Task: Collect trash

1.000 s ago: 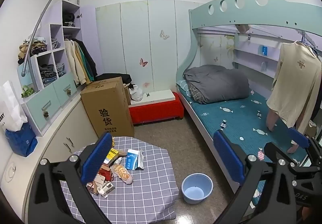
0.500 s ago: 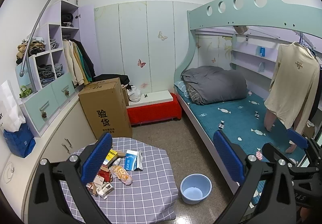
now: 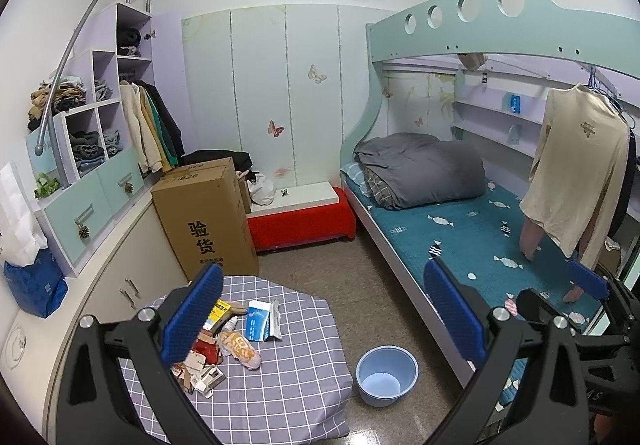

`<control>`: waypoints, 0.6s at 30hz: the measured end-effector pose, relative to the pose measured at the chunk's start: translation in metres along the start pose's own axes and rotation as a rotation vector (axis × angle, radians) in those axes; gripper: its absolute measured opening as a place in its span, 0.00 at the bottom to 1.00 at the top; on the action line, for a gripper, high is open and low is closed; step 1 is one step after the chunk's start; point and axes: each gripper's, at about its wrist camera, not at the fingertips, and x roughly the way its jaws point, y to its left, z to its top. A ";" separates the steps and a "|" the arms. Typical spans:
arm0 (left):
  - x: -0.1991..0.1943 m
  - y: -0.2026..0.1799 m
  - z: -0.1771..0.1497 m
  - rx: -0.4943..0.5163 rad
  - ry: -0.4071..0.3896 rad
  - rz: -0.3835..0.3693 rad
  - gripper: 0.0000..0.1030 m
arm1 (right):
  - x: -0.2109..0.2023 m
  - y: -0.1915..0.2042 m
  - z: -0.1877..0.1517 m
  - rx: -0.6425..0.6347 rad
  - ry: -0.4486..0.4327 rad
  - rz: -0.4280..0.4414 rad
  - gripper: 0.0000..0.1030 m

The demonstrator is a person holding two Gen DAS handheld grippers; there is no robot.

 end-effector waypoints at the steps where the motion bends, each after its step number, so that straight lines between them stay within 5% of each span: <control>1: 0.000 0.001 0.000 -0.001 0.001 -0.001 0.96 | 0.000 0.000 0.000 0.000 0.000 -0.001 0.94; 18: -0.001 0.001 0.001 -0.001 0.002 -0.002 0.96 | -0.003 0.000 -0.003 0.001 0.000 0.001 0.94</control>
